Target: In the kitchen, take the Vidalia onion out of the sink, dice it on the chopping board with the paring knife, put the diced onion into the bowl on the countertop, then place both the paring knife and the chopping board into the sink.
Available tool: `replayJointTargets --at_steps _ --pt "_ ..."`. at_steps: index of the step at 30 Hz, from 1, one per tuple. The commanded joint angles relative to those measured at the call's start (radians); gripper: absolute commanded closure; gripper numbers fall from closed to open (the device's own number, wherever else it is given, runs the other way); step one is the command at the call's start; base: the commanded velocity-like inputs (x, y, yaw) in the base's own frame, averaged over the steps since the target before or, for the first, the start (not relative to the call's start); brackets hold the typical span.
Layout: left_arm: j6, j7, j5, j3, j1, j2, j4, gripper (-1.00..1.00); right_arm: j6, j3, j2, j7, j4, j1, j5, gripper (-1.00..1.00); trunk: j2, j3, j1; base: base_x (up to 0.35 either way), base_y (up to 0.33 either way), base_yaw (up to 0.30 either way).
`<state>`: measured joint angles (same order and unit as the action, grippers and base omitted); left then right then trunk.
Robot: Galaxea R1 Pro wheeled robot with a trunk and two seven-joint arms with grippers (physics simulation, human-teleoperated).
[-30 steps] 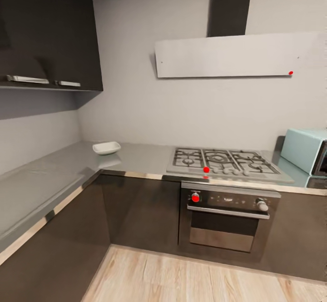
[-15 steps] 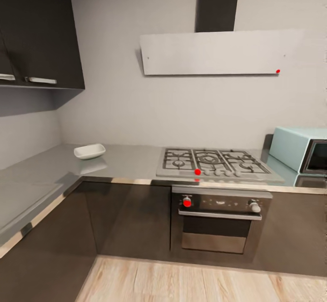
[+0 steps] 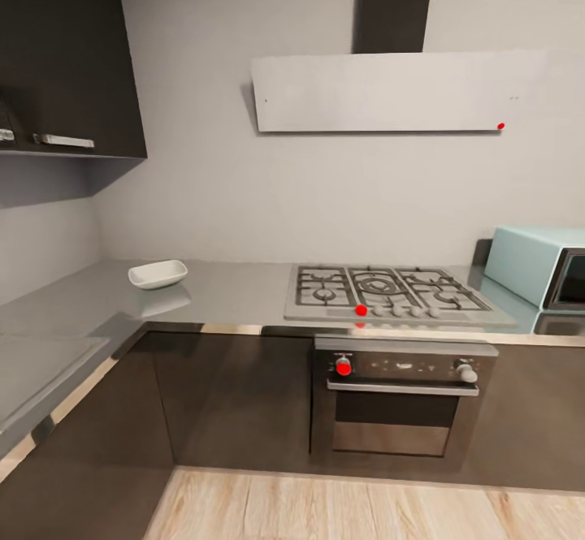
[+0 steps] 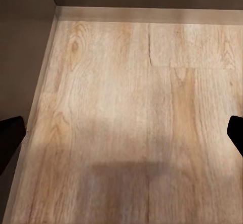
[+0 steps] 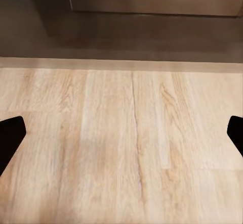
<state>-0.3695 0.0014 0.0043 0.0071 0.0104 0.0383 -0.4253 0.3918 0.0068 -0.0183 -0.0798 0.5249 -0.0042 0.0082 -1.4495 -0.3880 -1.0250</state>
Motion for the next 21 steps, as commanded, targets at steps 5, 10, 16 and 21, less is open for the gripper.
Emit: replayJointTargets --at_steps 5,10,16,21 --pt "-0.001 0.0 0.0 0.001 0.0 0.0 -0.001 -1.0 0.002 0.001 0.0 -0.005 0.0 -0.001 0.001 -1.0 -0.001 -0.001 0.0 0.002 0.135 -0.001" --pt "-0.002 0.0 -0.001 0.001 0.0 0.0 -0.001 -1.0 0.002 0.001 -0.001 -0.005 0.0 -0.001 0.001 -1.0 -0.001 -0.001 0.0 0.0 0.036 0.045" --pt "-0.002 0.0 -0.001 0.001 0.0 0.0 -0.001 -1.0 0.002 0.001 -0.002 -0.005 0.0 0.0 0.001 -1.0 -0.001 -0.001 0.0 0.0 -0.051 0.183" --pt "-0.002 0.0 -0.001 0.001 0.0 0.0 -0.001 -1.0 0.002 0.001 -0.002 -0.005 0.0 0.0 0.001 -1.0 -0.001 -0.001 0.0 0.001 -0.222 0.204"
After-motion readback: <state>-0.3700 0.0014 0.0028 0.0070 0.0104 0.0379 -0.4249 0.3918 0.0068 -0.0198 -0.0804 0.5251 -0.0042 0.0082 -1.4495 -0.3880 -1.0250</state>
